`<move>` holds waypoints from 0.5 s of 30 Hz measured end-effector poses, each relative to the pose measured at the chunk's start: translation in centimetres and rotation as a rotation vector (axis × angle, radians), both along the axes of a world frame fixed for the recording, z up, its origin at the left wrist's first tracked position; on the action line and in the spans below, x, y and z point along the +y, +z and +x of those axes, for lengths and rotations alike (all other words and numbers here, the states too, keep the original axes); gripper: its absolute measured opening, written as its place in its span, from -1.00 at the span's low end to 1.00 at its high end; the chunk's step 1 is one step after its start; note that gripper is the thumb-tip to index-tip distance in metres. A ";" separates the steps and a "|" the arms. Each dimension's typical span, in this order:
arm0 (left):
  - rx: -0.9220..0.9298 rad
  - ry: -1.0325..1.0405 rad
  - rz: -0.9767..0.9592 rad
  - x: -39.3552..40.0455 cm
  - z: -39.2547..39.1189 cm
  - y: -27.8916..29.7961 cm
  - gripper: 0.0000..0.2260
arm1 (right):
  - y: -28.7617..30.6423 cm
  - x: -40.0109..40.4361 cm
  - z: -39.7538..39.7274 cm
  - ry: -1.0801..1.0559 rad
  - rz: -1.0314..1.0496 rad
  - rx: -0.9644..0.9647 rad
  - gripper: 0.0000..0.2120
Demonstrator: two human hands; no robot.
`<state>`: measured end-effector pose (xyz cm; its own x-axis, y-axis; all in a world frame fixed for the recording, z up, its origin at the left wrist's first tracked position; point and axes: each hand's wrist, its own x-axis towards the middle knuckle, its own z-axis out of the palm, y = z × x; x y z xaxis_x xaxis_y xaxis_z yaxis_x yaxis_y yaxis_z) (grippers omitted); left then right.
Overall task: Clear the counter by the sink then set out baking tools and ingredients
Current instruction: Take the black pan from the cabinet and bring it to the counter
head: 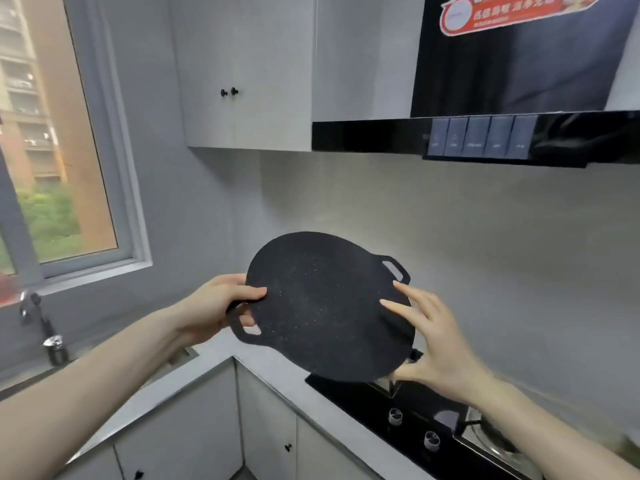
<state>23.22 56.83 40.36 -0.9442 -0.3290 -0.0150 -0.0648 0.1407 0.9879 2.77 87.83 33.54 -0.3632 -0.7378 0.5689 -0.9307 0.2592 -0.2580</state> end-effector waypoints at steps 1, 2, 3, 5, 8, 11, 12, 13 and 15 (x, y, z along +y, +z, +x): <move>-0.008 0.001 0.018 -1.3 0.1 -1.5 -0.77 | -1.3 -1.1 -0.5 0.010 0.011 -0.083 -0.03; -0.023 0.009 0.048 -3.1 -0.1 -3.3 -0.80 | -2.7 -2.6 -1.2 0.024 0.020 -0.175 0.00; -0.048 0.024 0.074 -4.7 -0.3 -4.9 -0.86 | -4.2 -4.0 -2.0 0.024 0.028 -0.271 0.04; -0.101 0.027 0.102 -7.6 -0.9 -7.8 -0.74 | -7.2 -6.4 -3.4 0.012 0.046 -0.456 0.09; -0.177 0.050 0.184 -11.3 -2.3 -11.9 -0.54 | -11.2 -10.5 -5.3 -0.017 0.079 -0.747 0.04; -0.217 0.094 0.248 -14.0 -4.0 -15.8 -0.46 | -14.4 -14.7 -7.4 -0.022 0.114 -1.002 -0.03; -0.222 0.109 0.264 -14.8 -4.4 -17.0 -0.46 | -15.4 -16.0 -8.1 -0.024 0.116 -1.059 -0.04; -0.231 0.125 0.295 -15.7 -4.8 -18.2 -0.51 | -16.6 -17.2 -8.9 -0.030 0.119 -1.111 -0.04; -0.257 0.181 0.335 -17.1 -5.2 -20.1 -0.64 | -18.7 -19.6 -10.3 -0.090 0.116 -1.251 -0.04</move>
